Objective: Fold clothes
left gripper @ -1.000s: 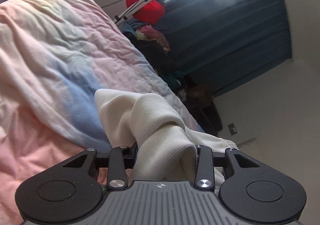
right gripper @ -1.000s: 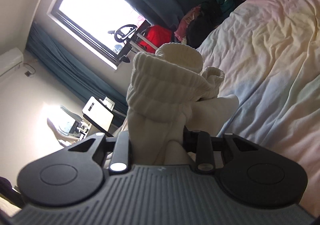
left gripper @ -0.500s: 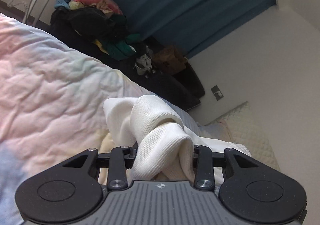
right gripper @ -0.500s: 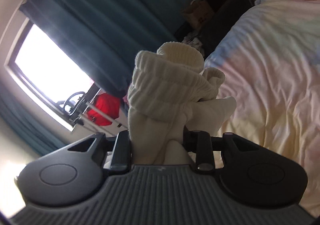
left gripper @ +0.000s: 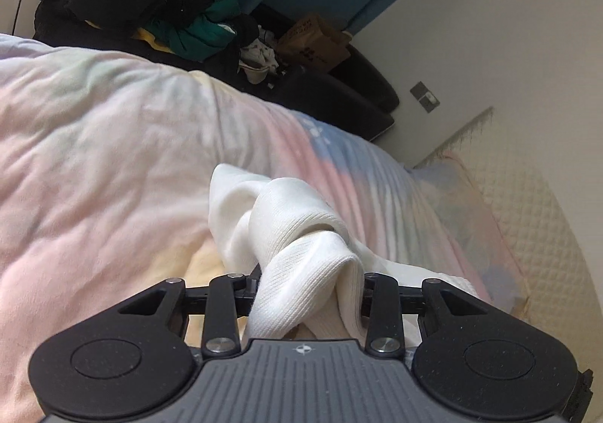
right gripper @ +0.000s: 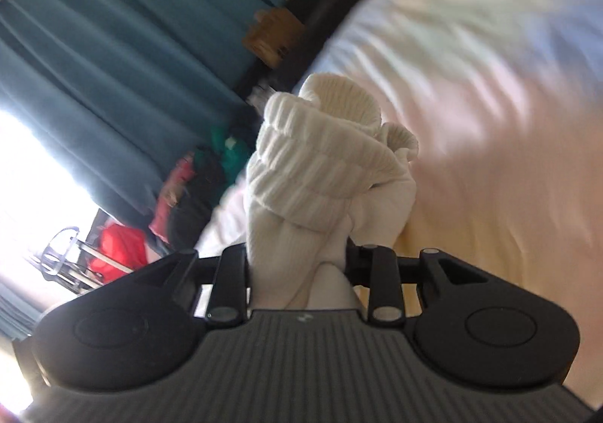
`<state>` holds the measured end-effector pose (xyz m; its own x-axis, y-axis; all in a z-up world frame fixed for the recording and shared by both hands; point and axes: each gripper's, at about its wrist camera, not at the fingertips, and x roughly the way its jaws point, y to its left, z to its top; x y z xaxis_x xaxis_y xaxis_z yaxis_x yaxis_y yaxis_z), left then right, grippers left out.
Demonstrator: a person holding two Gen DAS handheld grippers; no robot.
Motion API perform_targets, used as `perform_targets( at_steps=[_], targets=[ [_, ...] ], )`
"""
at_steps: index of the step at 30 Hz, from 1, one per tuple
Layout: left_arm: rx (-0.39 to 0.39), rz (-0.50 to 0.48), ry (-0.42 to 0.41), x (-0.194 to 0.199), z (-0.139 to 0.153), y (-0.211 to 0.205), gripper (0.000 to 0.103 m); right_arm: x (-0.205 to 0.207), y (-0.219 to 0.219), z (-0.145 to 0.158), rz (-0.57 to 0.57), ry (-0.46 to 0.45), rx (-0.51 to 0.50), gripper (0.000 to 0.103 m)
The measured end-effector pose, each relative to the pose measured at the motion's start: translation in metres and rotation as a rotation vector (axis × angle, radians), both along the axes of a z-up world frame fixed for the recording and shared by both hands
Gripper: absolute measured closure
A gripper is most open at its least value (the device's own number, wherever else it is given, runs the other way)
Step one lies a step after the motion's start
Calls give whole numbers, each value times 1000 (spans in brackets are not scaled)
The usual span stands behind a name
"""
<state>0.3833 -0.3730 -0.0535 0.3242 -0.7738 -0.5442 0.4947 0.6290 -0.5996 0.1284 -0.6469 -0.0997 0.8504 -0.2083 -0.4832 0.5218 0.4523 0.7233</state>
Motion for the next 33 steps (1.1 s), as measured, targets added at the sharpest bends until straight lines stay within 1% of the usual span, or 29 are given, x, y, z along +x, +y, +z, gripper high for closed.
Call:
perform_targets(
  at_steps=[2, 4, 5, 6, 8, 9, 10, 12, 13, 14, 15, 16, 20, 23, 24, 25, 26, 27, 28, 30, 31, 33],
  targets=[
    [50, -19, -49, -14, -16, 6, 63, -14, 14, -26, -1, 20, 6, 69],
    [104, -38, -100, -29, -31, 12, 60, -28, 27, -49, -9, 35, 32, 65],
    [125, -43, -111, -33, -31, 14, 58, -33, 31, -57, -21, 37, 40, 63],
    [143, -48, -118, -36, -30, 16, 57, -36, 34, -61, -33, 46, 42, 58],
    [179, -58, -131, -42, -26, 20, 53, -40, 38, -60, -59, 69, 75, 57],
    [197, -63, -138, -45, -24, 22, 51, -40, 37, -54, -68, 96, 91, 55],
    [207, -48, -133, -48, -18, 26, 48, -40, 38, -45, -73, 141, 102, 54],
    [222, -14, -134, -55, 4, 37, 42, -43, 40, -26, -75, 246, 117, 54],
    [225, -1, -146, -61, 18, 43, 33, -46, 42, -15, -77, 301, 118, 54],
    [225, 12, -161, -67, 33, 49, 27, -49, 45, -3, -81, 356, 118, 54],
    [226, 24, -176, -74, 49, 55, 26, -53, 47, 9, -75, 377, 111, 54],
    [227, 36, -192, -80, 64, 61, 26, -57, 51, 24, -58, 373, 90, 54],
    [225, 21, -324, -140, 130, 79, 21, -84, 78, 85, 3, 314, -40, 54],
    [223, 6, -426, -187, 180, 93, 15, -102, 91, 121, 43, 258, -108, 54],
    [223, 1, -461, -203, 196, 98, 15, -108, 96, 134, 58, 241, -131, 54],
    [219, -7, -489, -220, 208, 103, 14, -115, 103, 145, 71, 228, -158, 54],
    [213, -16, -516, -238, 219, 108, 10, -121, 109, 155, 83, 217, -188, 53],
    [207, -14, -535, -254, 227, 114, 5, -130, 116, 165, 95, 203, -219, 42],
    [201, -9, -550, -270, 234, 120, 0, -140, 124, 175, 104, 184, -249, 28],
    [187, 0, -582, -301, 249, 132, 0, -162, 141, 196, 109, 139, -311, 10],
    [188, 7, -595, -314, 254, 138, 0, -174, 151, 207, 110, 118, -346, 7],
    [194, 20, -621, -339, 263, 150, 0, -195, 170, 225, 110, 88, -419, 7]
  ],
)
